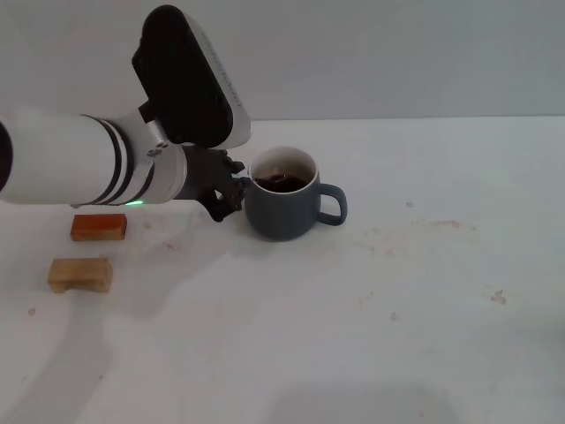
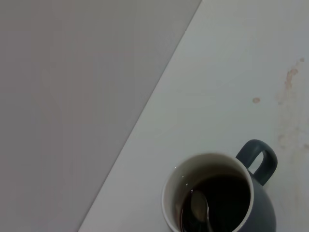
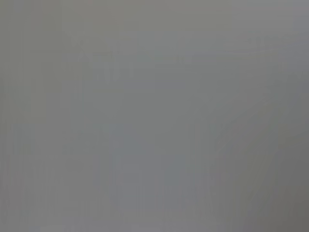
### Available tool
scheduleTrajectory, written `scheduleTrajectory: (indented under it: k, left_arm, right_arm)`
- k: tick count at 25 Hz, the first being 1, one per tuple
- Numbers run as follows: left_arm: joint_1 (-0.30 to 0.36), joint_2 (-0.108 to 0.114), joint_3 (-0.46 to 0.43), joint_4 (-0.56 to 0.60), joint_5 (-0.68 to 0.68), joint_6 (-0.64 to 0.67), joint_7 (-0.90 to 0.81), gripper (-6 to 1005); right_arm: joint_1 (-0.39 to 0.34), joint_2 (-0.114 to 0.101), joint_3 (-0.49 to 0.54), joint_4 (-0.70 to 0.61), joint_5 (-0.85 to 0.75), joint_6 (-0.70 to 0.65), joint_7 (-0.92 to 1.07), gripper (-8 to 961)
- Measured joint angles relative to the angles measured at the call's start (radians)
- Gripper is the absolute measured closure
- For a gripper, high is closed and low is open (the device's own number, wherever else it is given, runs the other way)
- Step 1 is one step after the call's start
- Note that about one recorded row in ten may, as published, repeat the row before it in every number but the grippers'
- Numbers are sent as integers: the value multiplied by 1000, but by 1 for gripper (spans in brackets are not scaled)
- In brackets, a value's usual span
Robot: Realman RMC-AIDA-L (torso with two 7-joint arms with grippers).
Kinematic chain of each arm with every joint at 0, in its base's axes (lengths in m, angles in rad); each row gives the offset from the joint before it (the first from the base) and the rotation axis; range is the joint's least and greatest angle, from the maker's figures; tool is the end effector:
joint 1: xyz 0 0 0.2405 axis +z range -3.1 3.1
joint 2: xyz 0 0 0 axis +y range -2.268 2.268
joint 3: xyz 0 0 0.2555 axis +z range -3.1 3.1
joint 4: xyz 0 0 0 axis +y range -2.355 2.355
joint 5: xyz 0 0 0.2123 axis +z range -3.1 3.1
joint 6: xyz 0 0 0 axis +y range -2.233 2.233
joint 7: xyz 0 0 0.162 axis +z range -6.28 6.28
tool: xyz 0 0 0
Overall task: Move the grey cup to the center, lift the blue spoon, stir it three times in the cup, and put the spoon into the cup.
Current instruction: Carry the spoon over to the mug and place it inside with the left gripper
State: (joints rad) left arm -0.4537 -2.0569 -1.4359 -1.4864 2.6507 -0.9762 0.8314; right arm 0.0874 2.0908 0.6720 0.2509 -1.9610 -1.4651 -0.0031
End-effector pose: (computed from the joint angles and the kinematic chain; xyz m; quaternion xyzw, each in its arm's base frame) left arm -0.1512 0.3862 -0.0360 -0.9385 -0.0308 0.1134 0.3248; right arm 0.3842 0.2234 0.0122 -0.5703 0.2485 0.2723 0.7341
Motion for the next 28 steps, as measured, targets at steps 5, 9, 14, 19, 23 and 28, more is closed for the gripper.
scheduleTrajectory:
  k: [5,9,14,19,23,28]
  left_arm:
    - [-33,0,-5,41,0,6,4,860]
    - [-44,-2,2,51,-6,9,18,860]
    - [-39,-5,27,28,-7,-2,18,860]
    - [-16,-5,48,-17,1,-21,16,860]
    - [-11,-5,47,-28,6,-30,13,860]
    - [5,-5,35,-34,37,-36,5,860]
  right_arm:
    - [-3,0,0,2,1,0,0,955]
    - [-3,0,0,5,1,1,0,955]
    - [-2,0,0,7,0,3,0,955]
    - [4,0,0,7,-2,9,0,955]
    - [6,0,0,7,-4,9,0,954]
    - [11,0,-2,8,-5,9,0,954]
